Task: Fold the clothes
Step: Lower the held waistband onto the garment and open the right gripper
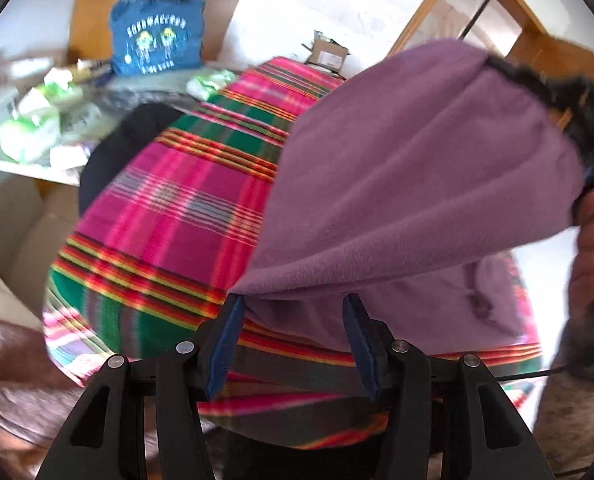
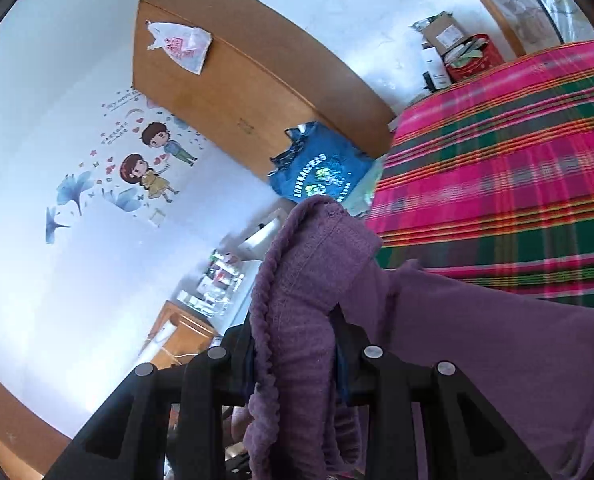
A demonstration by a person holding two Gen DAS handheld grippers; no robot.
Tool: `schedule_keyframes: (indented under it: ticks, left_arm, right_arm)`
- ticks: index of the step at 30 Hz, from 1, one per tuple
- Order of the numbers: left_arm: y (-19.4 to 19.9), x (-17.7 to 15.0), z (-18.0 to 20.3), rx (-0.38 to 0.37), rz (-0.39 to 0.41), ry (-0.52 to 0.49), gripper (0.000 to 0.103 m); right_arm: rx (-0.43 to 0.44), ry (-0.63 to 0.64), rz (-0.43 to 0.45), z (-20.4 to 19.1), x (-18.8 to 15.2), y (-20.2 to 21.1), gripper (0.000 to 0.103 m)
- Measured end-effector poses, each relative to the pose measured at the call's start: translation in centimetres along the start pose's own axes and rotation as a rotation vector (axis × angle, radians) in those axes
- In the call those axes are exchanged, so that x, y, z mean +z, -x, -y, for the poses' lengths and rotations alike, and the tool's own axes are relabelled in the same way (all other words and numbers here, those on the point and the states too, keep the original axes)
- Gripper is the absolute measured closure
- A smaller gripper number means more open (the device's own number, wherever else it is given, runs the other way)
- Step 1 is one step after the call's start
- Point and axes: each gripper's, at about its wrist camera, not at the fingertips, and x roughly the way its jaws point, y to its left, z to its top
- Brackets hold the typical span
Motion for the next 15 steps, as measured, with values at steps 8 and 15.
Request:
schedule_keyframes:
  ticks: [8, 15]
  left_arm:
    - [-0.8, 0.8, -2.8, 0.048, 0.025, 0.168, 0.050]
    - [-0.1, 0.9, -4.0, 0.034, 0.045, 0.226, 0.050]
  right_arm:
    - [-0.020, -0.068, -0.007, 1.8, -0.6, -0.9, 0.072]
    - [-0.195, -0.053, 0.004, 4.7, -2.8, 0.0, 0.072]
